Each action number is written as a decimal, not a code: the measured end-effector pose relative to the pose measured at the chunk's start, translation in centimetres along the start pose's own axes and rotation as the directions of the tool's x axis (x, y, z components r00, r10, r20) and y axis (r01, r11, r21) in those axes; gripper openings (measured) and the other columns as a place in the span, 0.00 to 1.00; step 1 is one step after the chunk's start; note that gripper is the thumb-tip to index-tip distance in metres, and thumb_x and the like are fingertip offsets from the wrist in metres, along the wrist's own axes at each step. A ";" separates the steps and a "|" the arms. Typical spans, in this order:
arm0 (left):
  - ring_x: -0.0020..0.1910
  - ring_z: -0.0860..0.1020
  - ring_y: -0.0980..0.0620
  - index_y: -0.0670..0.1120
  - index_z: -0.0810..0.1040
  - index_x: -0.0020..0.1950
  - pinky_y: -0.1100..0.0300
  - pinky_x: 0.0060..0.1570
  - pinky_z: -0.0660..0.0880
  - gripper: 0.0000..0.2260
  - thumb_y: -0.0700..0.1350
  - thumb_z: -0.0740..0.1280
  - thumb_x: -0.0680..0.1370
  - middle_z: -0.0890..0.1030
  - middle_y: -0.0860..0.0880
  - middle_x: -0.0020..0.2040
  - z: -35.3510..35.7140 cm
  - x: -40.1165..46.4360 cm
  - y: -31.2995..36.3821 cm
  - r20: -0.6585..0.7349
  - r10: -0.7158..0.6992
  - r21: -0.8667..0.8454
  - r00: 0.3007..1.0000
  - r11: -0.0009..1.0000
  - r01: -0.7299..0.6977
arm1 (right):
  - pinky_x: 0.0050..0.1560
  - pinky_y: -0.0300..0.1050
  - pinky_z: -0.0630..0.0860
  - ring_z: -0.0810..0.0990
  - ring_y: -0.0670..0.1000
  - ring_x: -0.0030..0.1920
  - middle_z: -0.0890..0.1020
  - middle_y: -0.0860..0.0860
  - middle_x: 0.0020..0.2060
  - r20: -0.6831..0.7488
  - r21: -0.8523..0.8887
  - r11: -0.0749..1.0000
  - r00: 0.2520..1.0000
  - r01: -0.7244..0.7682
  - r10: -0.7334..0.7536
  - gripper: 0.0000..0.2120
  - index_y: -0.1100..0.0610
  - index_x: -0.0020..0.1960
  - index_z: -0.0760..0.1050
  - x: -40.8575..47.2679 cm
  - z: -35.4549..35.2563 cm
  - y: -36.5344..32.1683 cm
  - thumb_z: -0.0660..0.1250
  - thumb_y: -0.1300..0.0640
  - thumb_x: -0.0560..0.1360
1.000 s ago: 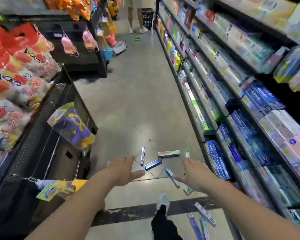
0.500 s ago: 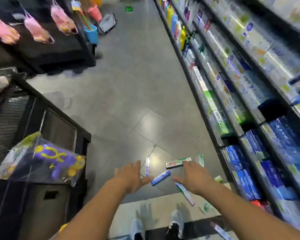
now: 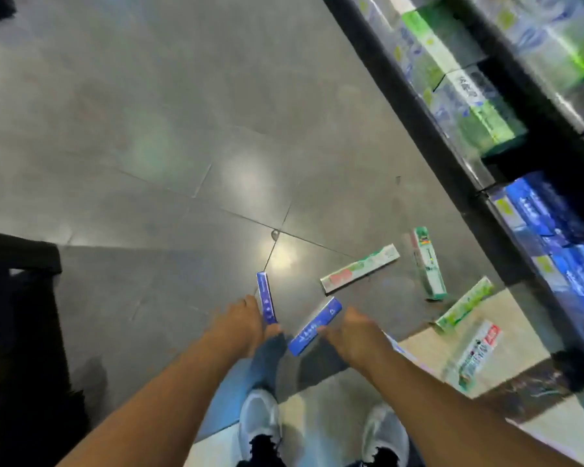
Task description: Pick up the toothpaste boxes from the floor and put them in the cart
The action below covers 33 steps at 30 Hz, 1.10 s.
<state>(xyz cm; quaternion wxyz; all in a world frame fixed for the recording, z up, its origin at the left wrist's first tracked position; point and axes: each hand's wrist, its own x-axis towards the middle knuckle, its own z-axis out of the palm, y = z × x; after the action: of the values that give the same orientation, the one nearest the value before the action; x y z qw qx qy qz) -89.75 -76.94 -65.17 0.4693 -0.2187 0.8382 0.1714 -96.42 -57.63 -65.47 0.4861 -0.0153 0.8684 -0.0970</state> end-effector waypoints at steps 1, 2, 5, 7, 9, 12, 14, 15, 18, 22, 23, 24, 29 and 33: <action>0.68 0.69 0.40 0.39 0.62 0.72 0.51 0.64 0.66 0.32 0.63 0.59 0.80 0.68 0.38 0.70 1.2 2.8 -0.1 0.018 0.003 0.014 1.000 1.000 -0.003 | 0.60 0.47 0.73 0.78 0.58 0.58 0.79 0.58 0.57 -0.013 0.040 0.999 1.000 -0.001 0.002 0.28 0.60 0.63 0.70 2.8 2.1 0.6 0.67 0.40 0.74; 0.67 0.70 0.40 0.39 0.63 0.73 0.51 0.64 0.66 0.31 0.62 0.58 0.80 0.68 0.39 0.69 2.4 5.5 -0.2 0.019 0.000 0.024 1.000 1.000 0.000 | 0.58 0.47 0.74 0.79 0.57 0.56 0.80 0.58 0.54 -0.017 0.048 0.999 1.000 -0.002 0.002 0.30 0.62 0.62 0.71 5.5 4.1 1.2 0.67 0.39 0.73; 0.64 0.72 0.41 0.39 0.64 0.73 0.50 0.63 0.69 0.34 0.64 0.58 0.79 0.70 0.38 0.68 5.4 12.9 -0.9 0.014 -0.021 0.050 1.000 0.999 0.020 | 0.60 0.47 0.70 0.75 0.59 0.63 0.76 0.62 0.62 0.026 0.047 0.998 0.999 -0.047 0.046 0.42 0.72 0.72 0.53 11.9 8.6 2.1 0.64 0.40 0.77; 0.60 0.75 0.41 0.38 0.63 0.73 0.50 0.58 0.72 0.36 0.64 0.63 0.76 0.74 0.39 0.64 7.2 17.0 -1.5 -0.029 -0.089 -0.045 0.996 0.995 0.087 | 0.58 0.46 0.71 0.75 0.59 0.64 0.74 0.62 0.65 0.049 0.139 0.985 0.994 -0.103 0.097 0.50 0.71 0.75 0.40 14.7 10.5 2.5 0.66 0.40 0.76; 0.58 0.77 0.40 0.37 0.51 0.78 0.52 0.53 0.73 0.43 0.62 0.66 0.76 0.75 0.38 0.63 8.2 19.3 -1.1 -0.061 -0.113 -0.110 0.992 0.988 0.106 | 0.59 0.48 0.72 0.74 0.59 0.65 0.70 0.61 0.69 0.018 0.192 0.975 0.993 -0.115 0.114 0.55 0.67 0.75 0.33 16.9 12.1 2.5 0.68 0.41 0.75; 0.66 0.73 0.37 0.46 0.31 0.78 0.49 0.66 0.66 0.44 0.58 0.63 0.80 0.68 0.34 0.71 9.2 21.1 0.1 -0.050 -0.060 0.026 0.997 0.998 0.062 | 0.62 0.54 0.71 0.73 0.62 0.66 0.60 0.64 0.73 -0.069 0.200 0.974 0.990 -0.106 0.122 0.60 0.64 0.73 0.22 18.4 13.8 1.9 0.70 0.43 0.74; 0.64 0.75 0.38 0.45 0.31 0.77 0.43 0.66 0.66 0.40 0.53 0.61 0.82 0.71 0.34 0.69 9.5 21.6 0.2 -0.141 -0.080 0.027 0.987 0.996 0.085 | 0.60 0.55 0.73 0.75 0.62 0.63 0.60 0.63 0.72 -0.134 0.186 0.979 0.985 -0.085 0.111 0.59 0.62 0.73 0.21 19.0 14.0 1.5 0.71 0.46 0.74; 0.60 0.77 0.38 0.44 0.30 0.77 0.45 0.60 0.71 0.39 0.48 0.60 0.83 0.74 0.35 0.66 9.7 22.0 0.1 -0.212 -0.055 -0.051 0.976 0.998 0.046 | 0.58 0.55 0.74 0.76 0.62 0.61 0.61 0.61 0.71 -0.156 0.183 0.980 0.982 -0.080 0.109 0.57 0.60 0.73 0.22 19.4 14.1 1.5 0.70 0.50 0.75; 0.54 0.79 0.38 0.43 0.32 0.78 0.50 0.50 0.76 0.39 0.41 0.61 0.81 0.77 0.36 0.61 9.6 22.2 -0.5 -0.309 -0.076 -0.178 0.948 0.984 0.021 | 0.57 0.55 0.77 0.77 0.60 0.59 0.68 0.60 0.67 -0.200 0.151 0.983 0.970 -0.107 0.137 0.48 0.57 0.77 0.29 19.7 13.2 2.2 0.66 0.59 0.77; 0.60 0.77 0.37 0.44 0.38 0.78 0.40 0.60 0.75 0.46 0.41 0.71 0.76 0.73 0.37 0.66 7.2 19.0 -0.6 -0.173 -0.082 -0.138 0.982 0.989 0.058 | 0.58 0.57 0.74 0.73 0.60 0.63 0.68 0.58 0.68 -0.153 0.203 0.973 0.979 -0.106 0.138 0.50 0.52 0.78 0.31 16.4 10.8 3.1 0.68 0.62 0.75; 0.61 0.77 0.37 0.45 0.41 0.78 0.40 0.60 0.75 0.44 0.41 0.71 0.76 0.73 0.38 0.66 6.0 17.5 -0.5 -0.169 -0.085 -0.160 0.982 0.985 0.058 | 0.58 0.57 0.74 0.73 0.59 0.63 0.68 0.57 0.68 -0.150 0.219 0.971 0.980 -0.099 0.134 0.50 0.51 0.78 0.32 14.8 9.8 3.1 0.69 0.62 0.75; 0.60 0.77 0.37 0.45 0.43 0.77 0.40 0.59 0.75 0.42 0.42 0.71 0.76 0.74 0.38 0.65 4.8 15.8 -0.3 -0.170 -0.095 -0.190 0.981 0.980 0.062 | 0.59 0.57 0.74 0.73 0.59 0.63 0.68 0.56 0.67 -0.152 0.233 0.969 0.981 -0.084 0.122 0.50 0.50 0.78 0.33 12.8 8.6 3.0 0.70 0.61 0.75; 0.57 0.79 0.37 0.42 0.52 0.75 0.44 0.56 0.77 0.35 0.42 0.71 0.76 0.76 0.38 0.62 -3.9 3.5 2.1 -0.207 -0.015 -0.230 0.978 0.973 -0.033 | 0.57 0.55 0.76 0.77 0.58 0.58 0.73 0.55 0.62 -0.212 0.323 0.946 0.977 0.040 0.031 0.43 0.50 0.77 0.48 0.9 -0.1 1.4 0.71 0.61 0.73; 0.55 0.78 0.37 0.39 0.59 0.69 0.49 0.47 0.72 0.28 0.44 0.70 0.76 0.77 0.37 0.59 -13.0 -9.4 5.1 -0.282 0.091 -0.141 0.955 0.981 -0.135 | 0.54 0.49 0.72 0.77 0.61 0.58 0.76 0.56 0.60 -0.261 0.285 0.956 0.965 0.071 0.006 0.34 0.52 0.73 0.56 -10.5 -10.4 -1.0 0.70 0.59 0.73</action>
<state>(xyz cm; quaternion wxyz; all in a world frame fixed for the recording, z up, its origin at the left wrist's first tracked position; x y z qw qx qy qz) -97.33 -77.09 -50.19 0.3192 -0.2286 0.8899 0.2322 -99.75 -55.72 -51.13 0.3637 0.0549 0.9001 -0.2334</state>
